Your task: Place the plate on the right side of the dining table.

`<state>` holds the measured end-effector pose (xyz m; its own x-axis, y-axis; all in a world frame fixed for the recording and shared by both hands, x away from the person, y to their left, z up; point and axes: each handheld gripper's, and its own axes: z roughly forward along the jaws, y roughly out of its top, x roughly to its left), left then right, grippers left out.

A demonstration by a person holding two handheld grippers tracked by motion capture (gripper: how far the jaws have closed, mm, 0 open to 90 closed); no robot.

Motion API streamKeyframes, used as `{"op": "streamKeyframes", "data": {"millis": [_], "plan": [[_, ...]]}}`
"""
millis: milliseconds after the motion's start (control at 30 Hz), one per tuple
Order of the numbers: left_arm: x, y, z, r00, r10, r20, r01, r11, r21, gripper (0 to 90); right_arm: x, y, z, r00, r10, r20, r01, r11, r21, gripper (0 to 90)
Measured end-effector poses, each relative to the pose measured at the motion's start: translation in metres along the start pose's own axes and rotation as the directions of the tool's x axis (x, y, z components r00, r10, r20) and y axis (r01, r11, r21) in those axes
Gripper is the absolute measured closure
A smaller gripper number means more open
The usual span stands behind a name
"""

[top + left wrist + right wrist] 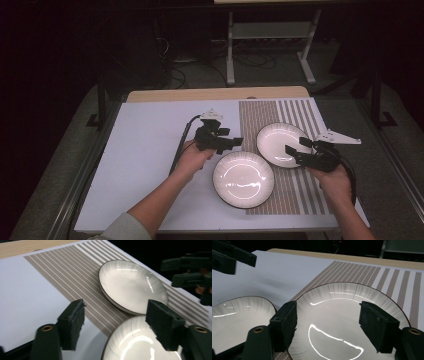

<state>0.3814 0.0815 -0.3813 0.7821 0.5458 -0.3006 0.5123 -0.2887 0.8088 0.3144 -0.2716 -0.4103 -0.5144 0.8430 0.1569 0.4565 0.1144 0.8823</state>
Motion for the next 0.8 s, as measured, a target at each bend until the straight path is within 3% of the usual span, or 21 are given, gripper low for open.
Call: {"op": "streamKeyframes", "data": {"millis": [367, 800], "plan": [[0.011, -0.029, -0.048, 0.9966, 0.079, -0.023, -0.081, 0.9952, -0.056, 27.7, 0.01, -0.002, -0.004, 0.9964, -0.063, -0.056, 0.062, 0.998, -0.021, 24.5], [0.022, -0.052, -0.099, 0.9912, 0.116, -0.063, -0.122, 0.9868, -0.106, 27.1, 0.016, -0.004, -0.008, 0.9875, -0.128, -0.092, 0.126, 0.992, -0.03, 20.6]]}}
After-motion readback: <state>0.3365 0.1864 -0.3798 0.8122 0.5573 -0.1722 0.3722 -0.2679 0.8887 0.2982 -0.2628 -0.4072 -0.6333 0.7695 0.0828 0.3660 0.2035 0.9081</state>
